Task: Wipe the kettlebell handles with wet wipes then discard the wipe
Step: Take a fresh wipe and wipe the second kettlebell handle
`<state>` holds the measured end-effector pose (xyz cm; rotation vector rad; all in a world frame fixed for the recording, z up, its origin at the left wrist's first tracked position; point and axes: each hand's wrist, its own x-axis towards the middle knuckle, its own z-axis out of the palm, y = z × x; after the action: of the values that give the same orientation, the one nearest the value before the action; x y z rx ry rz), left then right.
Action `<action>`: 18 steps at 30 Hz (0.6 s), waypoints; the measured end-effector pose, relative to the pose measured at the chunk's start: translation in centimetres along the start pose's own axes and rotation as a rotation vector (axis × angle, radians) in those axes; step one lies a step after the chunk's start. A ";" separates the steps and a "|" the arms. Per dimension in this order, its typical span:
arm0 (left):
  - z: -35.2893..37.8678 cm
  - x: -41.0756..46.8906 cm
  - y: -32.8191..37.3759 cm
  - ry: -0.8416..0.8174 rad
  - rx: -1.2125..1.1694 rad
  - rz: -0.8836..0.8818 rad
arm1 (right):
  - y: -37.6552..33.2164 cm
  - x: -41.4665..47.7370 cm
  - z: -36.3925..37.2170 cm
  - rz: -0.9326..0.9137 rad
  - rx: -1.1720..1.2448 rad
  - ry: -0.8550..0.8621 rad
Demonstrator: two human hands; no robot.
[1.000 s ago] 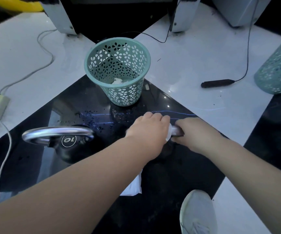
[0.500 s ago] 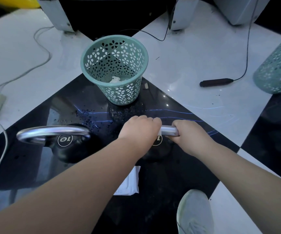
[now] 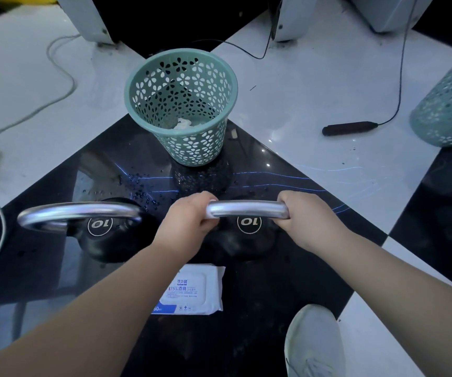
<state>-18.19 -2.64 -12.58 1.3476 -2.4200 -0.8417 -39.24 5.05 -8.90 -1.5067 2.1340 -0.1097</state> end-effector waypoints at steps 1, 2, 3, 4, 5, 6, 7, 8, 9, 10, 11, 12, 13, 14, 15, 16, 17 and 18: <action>0.3 -0.3 0.0 0.013 -0.104 -0.067 | 0.0 0.0 0.1 -0.004 0.001 0.009; 0.7 -0.6 0.1 0.034 -0.202 -0.138 | 0.1 0.0 0.1 -0.009 -0.001 0.017; 1.3 -0.8 0.3 0.067 -0.291 -0.214 | 0.1 -0.1 0.1 -0.014 -0.006 0.023; 1.9 -1.0 0.6 0.110 -0.380 -0.288 | 0.0 -0.1 0.1 -0.018 -0.008 0.026; 2.5 -1.2 0.9 0.156 -0.470 -0.356 | 0.0 0.0 0.1 -0.018 -0.007 0.028; 3.0 -1.2 1.2 0.200 -0.556 -0.418 | 0.0 0.0 0.1 -0.017 -0.004 0.027; 3.5 -1.3 1.6 0.233 -0.631 -0.478 | -0.1 0.0 0.1 -0.015 -0.003 0.026; 3.9 -1.3 1.9 0.250 -0.692 -0.538 | -0.1 -0.1 0.1 -0.012 -0.003 0.025; 4.3 -1.2 2.0 0.252 -0.737 -0.595 | -0.1 -0.1 0.1 -0.012 -0.004 0.026; 4.6 -1.2 2.1 0.245 -0.767 -0.643 | -0.1 -0.1 0.1 -0.011 -0.004 0.026; 4.9 -1.2 2.1 0.238 -0.785 -0.679 | -0.2 -0.2 0.0 -0.010 -0.002 0.028; 5.2 -1.1 2.1 0.236 -0.800 -0.704 | -0.2 -0.2 0.0 -0.008 0.001 0.029; 5.3 -1.1 2.1 0.238 -0.809 -0.719 | -0.2 -0.2 0.0 -0.006 0.002 0.030; 5.4 -1.0 2.2 0.241 -0.815 -0.727 | -0.3 -0.2 -0.1 -0.006 0.002 0.030; 5.4 -1.0 2.2 0.242 -0.817 -0.729 | -0.3 -0.2 -0.1 -0.006 0.001 0.031; 5.3 -1.0 2.2 0.239 -0.813 -0.728 | -0.4 -0.2 -0.1 -0.005 0.001 0.032; 5.2 -1.0 2.2 0.237 -0.803 -0.724 | -0.4 -0.3 -0.2 -0.003 0.000 0.032; 5.0 -1.0 2.2 0.235 -0.792 -0.718 | -0.4 -0.3 -0.2 -0.001 -0.002 0.031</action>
<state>-21.52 0.92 -15.25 1.7861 -1.1524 -1.4770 -38.89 5.09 -8.49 -1.5168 2.1577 -0.1325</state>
